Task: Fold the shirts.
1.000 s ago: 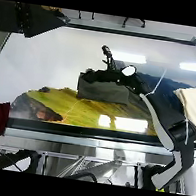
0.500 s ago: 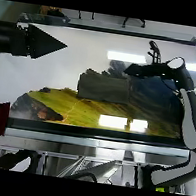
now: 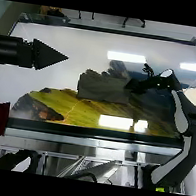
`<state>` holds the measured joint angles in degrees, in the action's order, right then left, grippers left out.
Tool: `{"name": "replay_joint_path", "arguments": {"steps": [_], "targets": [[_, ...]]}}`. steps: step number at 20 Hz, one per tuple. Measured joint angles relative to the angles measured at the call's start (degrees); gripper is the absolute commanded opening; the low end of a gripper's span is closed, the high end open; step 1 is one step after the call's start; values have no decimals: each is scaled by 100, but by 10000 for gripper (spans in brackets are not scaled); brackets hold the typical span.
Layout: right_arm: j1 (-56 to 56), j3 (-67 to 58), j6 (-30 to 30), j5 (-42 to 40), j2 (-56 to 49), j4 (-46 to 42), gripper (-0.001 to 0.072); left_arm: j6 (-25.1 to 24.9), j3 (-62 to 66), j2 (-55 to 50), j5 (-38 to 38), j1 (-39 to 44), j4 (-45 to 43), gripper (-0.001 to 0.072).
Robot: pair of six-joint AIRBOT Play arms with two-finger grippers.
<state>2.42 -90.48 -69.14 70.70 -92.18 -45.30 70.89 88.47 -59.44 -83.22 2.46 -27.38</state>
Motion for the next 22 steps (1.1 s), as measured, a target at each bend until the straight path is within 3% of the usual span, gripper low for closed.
{"name": "replay_joint_path", "arguments": {"steps": [1,3,5,11,14,18,22], "targets": [[-48,-4,48,7,-63,149,624,0,-24,9,9,0,2,11],[-173,2,170,15,-173,321,146,0,-57,20,9,0,0,12],[-240,9,339,20,-216,619,28,0,-70,26,9,0,0,11],[-114,-157,863,-9,203,2138,31,2,-83,31,-15,0,2,11],[291,-490,946,-514,750,2715,31,4,-83,31,-35,0,-2,11],[1239,-813,715,-1530,1617,3093,32,15,-83,31,-44,0,-2,11],[2559,-903,319,-1943,2256,3163,31,15,-83,31,-146,0,-2,12]]}}
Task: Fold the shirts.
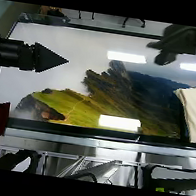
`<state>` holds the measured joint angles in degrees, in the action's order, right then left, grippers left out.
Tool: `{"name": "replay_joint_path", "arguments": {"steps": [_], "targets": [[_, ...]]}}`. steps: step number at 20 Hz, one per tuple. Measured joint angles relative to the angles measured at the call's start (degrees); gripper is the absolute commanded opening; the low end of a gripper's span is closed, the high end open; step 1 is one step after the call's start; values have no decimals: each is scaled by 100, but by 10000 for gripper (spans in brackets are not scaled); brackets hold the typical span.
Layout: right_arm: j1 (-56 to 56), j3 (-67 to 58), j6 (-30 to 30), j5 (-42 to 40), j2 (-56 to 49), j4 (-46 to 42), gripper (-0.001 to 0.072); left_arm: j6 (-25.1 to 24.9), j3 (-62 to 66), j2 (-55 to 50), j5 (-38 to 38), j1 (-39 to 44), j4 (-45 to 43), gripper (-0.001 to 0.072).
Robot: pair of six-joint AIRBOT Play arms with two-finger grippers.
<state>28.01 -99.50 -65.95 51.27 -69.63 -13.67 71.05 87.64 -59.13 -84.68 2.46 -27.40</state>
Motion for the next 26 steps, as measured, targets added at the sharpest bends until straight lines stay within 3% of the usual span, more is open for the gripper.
{"name": "replay_joint_path", "arguments": {"steps": [3,8,13,17,20,26], "targets": [[1176,-26,-389,321,225,-26,31,-2,0,0,-109,0,0,12],[2758,-33,-1071,1908,286,-732,31,-7,0,0,-321,0,2,12],[3501,-33,-1880,3222,205,-1128,31,-15,0,0,-374,17,0,12],[3646,-35,-2212,3639,188,-1207,32,-63,0,-2,-433,20,0,11],[3534,-33,-1814,3268,146,-507,32,-92,0,-4,-470,20,-2,12],[2970,-35,-42,1602,-332,2044,32,-136,0,-7,-398,20,-7,12]]}}
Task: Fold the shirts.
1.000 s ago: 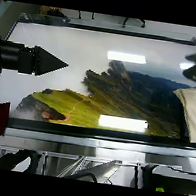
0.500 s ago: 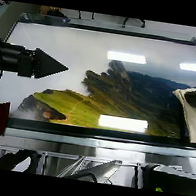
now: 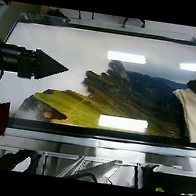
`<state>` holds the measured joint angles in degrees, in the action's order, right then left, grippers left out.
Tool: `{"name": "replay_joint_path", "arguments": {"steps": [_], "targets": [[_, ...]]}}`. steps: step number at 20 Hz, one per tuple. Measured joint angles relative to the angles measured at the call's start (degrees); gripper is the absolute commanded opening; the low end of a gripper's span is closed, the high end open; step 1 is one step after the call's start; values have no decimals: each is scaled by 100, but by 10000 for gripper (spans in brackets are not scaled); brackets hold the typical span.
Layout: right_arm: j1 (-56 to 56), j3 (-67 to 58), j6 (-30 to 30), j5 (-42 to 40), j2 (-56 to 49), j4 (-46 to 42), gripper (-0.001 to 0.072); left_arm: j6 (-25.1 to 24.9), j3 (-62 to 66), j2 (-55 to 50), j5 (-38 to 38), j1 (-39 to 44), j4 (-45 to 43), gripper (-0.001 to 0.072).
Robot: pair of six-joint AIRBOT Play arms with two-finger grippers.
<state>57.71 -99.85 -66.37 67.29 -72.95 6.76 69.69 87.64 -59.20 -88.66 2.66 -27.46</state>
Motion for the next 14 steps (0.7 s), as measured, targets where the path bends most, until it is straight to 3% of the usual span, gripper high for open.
{"name": "replay_joint_path", "arguments": {"steps": [3,7,14], "targets": [[-136,0,457,-164,-352,295,32,-37,0,0,85,0,2,12],[-175,2,691,446,-719,83,32,-61,0,-7,149,0,4,11],[81,2,116,1543,-730,-308,31,-101,-232,-35,166,0,9,12]]}}
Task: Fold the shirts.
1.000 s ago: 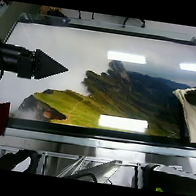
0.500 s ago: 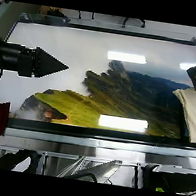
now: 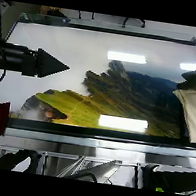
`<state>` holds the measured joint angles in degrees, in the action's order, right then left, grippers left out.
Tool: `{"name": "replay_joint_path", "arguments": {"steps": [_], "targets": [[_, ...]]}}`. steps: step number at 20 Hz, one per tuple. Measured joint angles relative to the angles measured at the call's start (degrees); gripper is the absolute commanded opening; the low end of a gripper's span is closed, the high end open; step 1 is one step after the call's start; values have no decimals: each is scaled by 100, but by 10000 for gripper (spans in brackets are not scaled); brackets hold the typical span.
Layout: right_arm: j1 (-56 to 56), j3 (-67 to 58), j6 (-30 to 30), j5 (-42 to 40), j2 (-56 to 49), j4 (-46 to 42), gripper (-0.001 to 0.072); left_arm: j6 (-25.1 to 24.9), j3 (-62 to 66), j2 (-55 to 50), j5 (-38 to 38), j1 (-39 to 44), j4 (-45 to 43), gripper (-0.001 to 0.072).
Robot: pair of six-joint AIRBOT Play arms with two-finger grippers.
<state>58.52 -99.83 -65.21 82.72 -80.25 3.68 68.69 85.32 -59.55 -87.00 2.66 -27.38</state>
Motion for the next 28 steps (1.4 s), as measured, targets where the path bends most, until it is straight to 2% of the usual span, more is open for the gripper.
{"name": "replay_joint_path", "arguments": {"steps": [5,9,12,16,17,19,20,21,26,27,28], "targets": [[444,-2,-693,337,487,-1491,31,-24,-391,0,9,0,24,11],[798,-2,-1814,772,745,-2583,31,-101,-485,0,42,0,46,11],[1008,-2,-2640,1176,931,-3733,32,-175,-507,0,48,0,48,12],[1113,66,-3257,1676,1051,-5272,34,-247,-516,0,61,0,48,12],[1126,125,-3329,1786,1067,-5593,72,-260,-516,0,63,0,48,11],[1143,282,-3427,1976,1080,-6148,459,-278,-516,0,63,0,48,11],[1147,376,-3451,2057,1084,-6387,577,-280,-516,0,61,0,48,12],[1147,459,-3473,2098,1088,-6583,639,-280,-516,0,61,0,50,12],[1152,656,-3534,2199,1091,-7219,630,-282,-516,0,61,0,48,12],[1147,669,-3536,2188,1091,-7189,497,-282,-516,0,66,0,50,12],[1123,678,-3539,2103,1091,-7018,164,-284,-516,0,94,0,50,11]]}}
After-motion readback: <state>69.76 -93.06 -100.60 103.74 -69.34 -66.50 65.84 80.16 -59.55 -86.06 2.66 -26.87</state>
